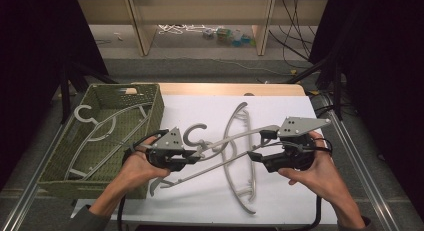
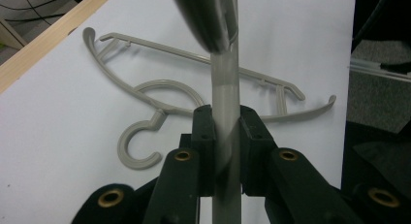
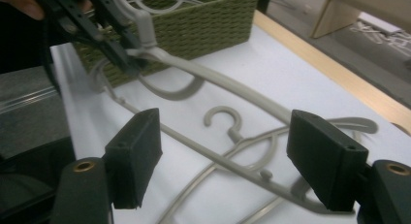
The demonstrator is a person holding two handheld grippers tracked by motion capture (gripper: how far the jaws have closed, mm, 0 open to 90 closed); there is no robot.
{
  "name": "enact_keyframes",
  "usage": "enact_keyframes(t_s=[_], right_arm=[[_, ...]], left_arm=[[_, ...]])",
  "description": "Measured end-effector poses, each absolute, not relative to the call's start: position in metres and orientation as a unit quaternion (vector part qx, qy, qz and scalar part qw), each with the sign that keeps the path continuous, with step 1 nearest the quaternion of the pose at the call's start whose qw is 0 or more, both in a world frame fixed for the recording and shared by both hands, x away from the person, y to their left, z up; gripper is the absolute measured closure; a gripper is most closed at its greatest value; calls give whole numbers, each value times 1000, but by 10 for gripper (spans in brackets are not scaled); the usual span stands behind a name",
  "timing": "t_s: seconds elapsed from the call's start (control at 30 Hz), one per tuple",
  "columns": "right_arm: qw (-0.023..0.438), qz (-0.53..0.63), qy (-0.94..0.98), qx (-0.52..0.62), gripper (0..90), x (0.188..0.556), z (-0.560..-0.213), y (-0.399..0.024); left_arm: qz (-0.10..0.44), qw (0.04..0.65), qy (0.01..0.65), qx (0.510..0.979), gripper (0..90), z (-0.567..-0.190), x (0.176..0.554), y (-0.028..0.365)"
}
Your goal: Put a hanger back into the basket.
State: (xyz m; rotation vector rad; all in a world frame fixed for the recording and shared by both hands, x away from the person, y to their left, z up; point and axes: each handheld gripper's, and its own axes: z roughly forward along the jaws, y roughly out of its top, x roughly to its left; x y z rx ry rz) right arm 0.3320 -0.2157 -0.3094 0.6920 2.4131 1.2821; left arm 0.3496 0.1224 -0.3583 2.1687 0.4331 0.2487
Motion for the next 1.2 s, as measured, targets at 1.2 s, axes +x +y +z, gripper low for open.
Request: enact_keyframes(t_s=[1.2], right_arm=[[174,475,817,276,188,311,-361,-206]], left_arm=[[92,511,308,797,795,-252,362,235]])
